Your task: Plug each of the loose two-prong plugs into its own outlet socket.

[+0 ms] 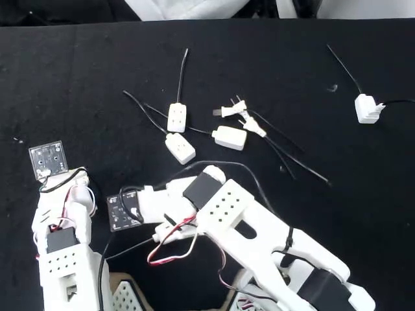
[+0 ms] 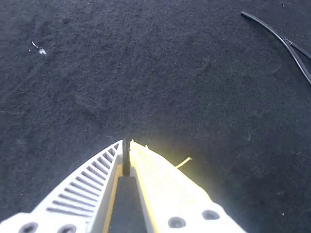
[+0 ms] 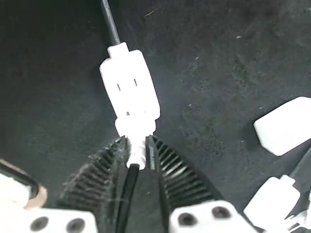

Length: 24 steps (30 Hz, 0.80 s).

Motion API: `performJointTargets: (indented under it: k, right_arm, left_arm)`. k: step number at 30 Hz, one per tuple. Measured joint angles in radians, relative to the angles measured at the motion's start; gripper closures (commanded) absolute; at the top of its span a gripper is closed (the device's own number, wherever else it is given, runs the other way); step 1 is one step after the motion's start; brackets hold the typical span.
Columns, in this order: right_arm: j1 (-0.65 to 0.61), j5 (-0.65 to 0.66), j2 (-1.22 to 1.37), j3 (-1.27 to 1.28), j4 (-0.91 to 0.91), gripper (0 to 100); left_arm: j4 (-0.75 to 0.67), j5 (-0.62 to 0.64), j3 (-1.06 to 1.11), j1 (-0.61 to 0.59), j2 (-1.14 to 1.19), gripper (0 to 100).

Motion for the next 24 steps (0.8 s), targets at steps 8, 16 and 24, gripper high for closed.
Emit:
performJointTargets:
  k: [8, 16, 24]
  right_arm:
    - [0.025, 0.02, 0.0, -0.005, 0.018, 98.8]
    - [0.063, 0.098, 0.002, -0.015, 0.034, 98.8]
    - [0.061, 0.133, 0.003, -0.015, 0.034, 98.8]
  left_arm:
    - [0.0, 0.0, 0.0, -0.002, 0.0, 97]
    - [0.0, 0.0, 0.0, -0.002, 0.0, 97]
    - [0.0, 0.0, 0.0, -0.002, 0.0, 97]
